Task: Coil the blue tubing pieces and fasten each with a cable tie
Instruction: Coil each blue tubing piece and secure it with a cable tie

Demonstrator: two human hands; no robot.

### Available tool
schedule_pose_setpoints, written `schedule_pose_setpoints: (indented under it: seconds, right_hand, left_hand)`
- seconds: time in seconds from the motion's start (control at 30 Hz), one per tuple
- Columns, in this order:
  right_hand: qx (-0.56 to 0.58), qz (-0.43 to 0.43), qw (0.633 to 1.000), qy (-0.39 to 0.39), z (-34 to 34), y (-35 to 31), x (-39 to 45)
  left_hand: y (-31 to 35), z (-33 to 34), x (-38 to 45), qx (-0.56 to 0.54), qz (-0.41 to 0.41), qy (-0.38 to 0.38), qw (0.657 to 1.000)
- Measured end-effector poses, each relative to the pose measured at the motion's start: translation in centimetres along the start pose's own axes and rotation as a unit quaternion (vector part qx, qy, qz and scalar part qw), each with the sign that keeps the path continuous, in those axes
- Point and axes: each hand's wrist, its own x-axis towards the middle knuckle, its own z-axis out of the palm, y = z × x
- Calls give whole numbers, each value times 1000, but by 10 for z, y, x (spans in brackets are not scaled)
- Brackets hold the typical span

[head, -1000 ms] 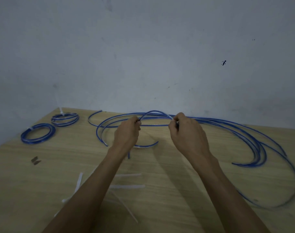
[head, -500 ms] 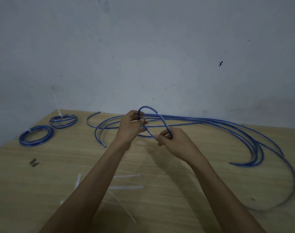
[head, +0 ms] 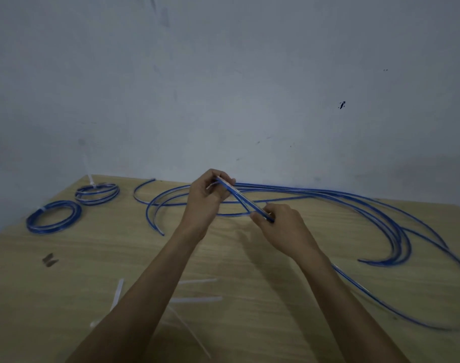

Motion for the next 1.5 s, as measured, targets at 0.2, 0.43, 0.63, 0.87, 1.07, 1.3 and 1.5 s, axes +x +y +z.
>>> schedule_pose_setpoints:
  seconds: [0.2, 0.43, 0.63, 0.87, 1.07, 1.3, 1.5]
  right_hand:
    - [37, -18, 999, 17, -2, 2, 1]
    - [157, -42, 987, 0, -6, -3, 1]
    - [249, 46, 966, -57, -19, -4, 1]
    - [303, 79, 946, -84, -26, -4, 2]
    - [350, 71, 931, -80, -37, 2, 1]
    - [371, 49, 925, -71, -44, 3, 4]
    - [241, 14, 963, -119, -58, 10, -3]
  left_hand:
    - [7, -4, 3, 52, 48, 35, 997]
    - [0, 8, 0, -56, -88, 17, 994]
    - [-16, 8, -8, 289, 41, 118, 949]
    - [-26, 14, -19, 473, 377, -60, 794]
    - [-23, 23, -28, 473, 262, -135, 830]
    - [-22, 16, -15, 425, 91, -155, 887]
    - [-26, 7, -8, 221, 9, -101, 970]
